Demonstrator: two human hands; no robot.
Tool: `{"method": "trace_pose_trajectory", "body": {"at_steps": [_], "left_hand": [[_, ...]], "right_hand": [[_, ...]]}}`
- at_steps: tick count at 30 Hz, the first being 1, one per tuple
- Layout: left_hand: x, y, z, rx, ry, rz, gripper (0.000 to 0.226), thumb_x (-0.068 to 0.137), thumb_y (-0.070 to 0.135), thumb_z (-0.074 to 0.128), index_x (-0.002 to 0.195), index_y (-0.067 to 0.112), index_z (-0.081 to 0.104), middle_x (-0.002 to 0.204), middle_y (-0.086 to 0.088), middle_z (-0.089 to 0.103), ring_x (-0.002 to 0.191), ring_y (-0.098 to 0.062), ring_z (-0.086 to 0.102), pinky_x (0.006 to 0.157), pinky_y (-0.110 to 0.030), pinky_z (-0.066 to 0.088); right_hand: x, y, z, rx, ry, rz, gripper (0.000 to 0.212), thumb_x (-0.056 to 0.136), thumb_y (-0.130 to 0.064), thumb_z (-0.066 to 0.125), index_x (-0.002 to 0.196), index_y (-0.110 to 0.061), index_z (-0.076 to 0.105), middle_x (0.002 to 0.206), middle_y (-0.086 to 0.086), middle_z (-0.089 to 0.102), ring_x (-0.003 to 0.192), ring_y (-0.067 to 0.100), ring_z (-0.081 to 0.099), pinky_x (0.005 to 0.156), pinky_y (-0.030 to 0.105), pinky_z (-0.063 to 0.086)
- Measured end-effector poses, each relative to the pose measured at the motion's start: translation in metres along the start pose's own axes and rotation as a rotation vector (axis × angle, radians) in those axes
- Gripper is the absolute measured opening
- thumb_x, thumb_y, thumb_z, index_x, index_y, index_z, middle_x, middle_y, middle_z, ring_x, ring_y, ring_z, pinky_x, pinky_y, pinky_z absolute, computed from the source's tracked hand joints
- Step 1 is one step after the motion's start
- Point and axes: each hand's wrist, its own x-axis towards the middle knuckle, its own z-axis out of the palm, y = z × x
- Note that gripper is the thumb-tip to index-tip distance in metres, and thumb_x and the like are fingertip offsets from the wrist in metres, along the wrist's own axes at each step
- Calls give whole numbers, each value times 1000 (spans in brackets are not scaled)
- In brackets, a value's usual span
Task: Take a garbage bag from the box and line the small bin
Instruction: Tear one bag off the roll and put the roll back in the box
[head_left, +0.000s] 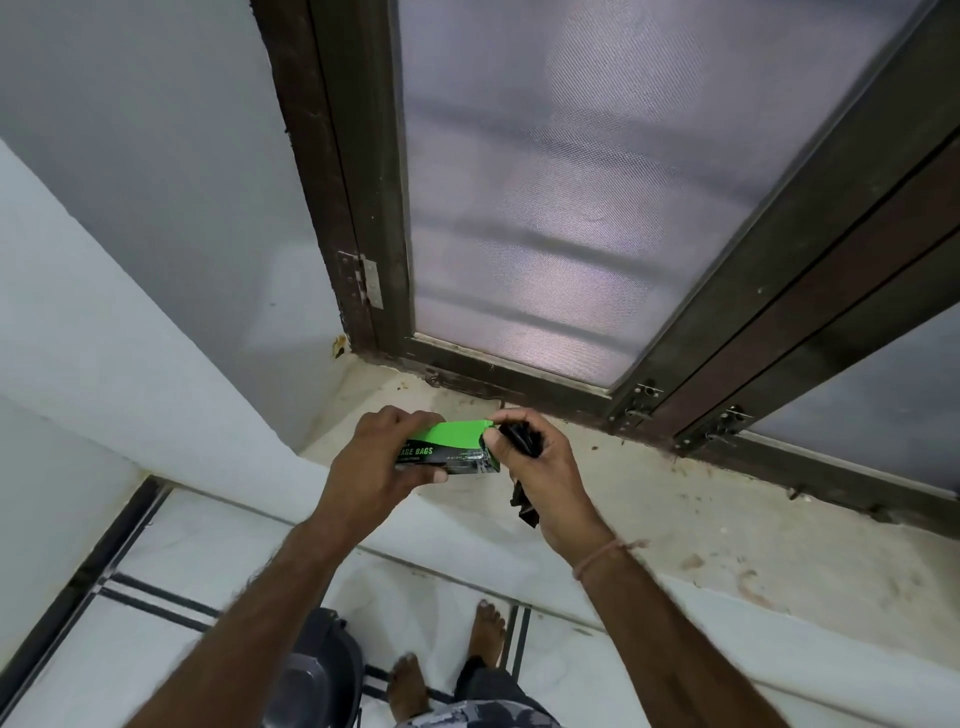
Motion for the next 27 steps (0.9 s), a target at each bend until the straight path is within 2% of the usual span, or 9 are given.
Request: {"method": "trace_pose_trajectory", "body": {"at_steps": [5,8,10,12,14,18,21,24,27], "left_hand": [[10,-6,8,99,6,-48,57,82,46,76,136,36,60,111,11,51,110,-12,41,72,-32,45],[20,-8,12,216,-11,-96,58,84,36,81,138,35,59,119,3,56,120,-21,46,74,-35,51],[25,-11,16,276,-31,-120,60,84,33,82,140,33,59,126,-1,56,125,-24,46,75,-36,52],[26,-14,20,290,-43,-119,63,82,28,83,141,31,60,129,-4,57,127,-26,46,77,-37,53],[26,-16,21,278,-27,-100,67,77,25,86,139,28,62,129,-6,59,126,-29,49,79,-39,54],[18,-17,21,328,8,-69,85,66,33,93,144,27,59,143,-13,56,138,-39,46,103,-57,47],[2,-2,21,389,139,-100,85,66,37,93,142,20,59,145,-14,53,137,-40,46,103,-57,44],[-25,18,31,242,311,-136,49,88,51,69,124,19,65,122,-4,62,110,-26,55,84,-42,49],[-50,45,40,-243,212,-344,41,97,62,52,104,25,67,102,11,70,95,-9,63,75,-29,47]], "right_hand": [[17,13,-10,37,-2,82,20,97,-17,72,117,-16,73,64,-19,65,48,4,46,41,17,38],[29,22,-9,2,-43,111,28,97,-7,70,125,-6,71,86,-13,67,52,-11,59,50,4,42],[37,29,-6,-61,-69,111,30,96,-3,71,126,-4,70,106,0,70,69,-12,66,61,5,48],[43,36,-5,-95,-91,101,29,95,-3,72,124,-5,71,122,5,72,101,-1,69,79,8,51],[45,43,-6,-80,-106,103,31,94,-4,73,125,-5,71,127,6,72,113,9,67,86,10,51],[38,48,-14,-112,-85,117,29,93,-18,77,120,-15,70,116,-5,72,104,5,67,85,15,51],[23,45,-18,-144,-62,104,21,94,-33,75,111,-23,68,107,0,72,93,10,66,77,27,55],[3,38,-14,-158,-114,92,24,98,-48,64,107,-26,67,98,-3,71,93,13,65,84,28,53],[-17,32,4,-130,-209,123,37,104,-52,48,110,-21,68,93,-6,71,91,11,66,86,29,51]]}}
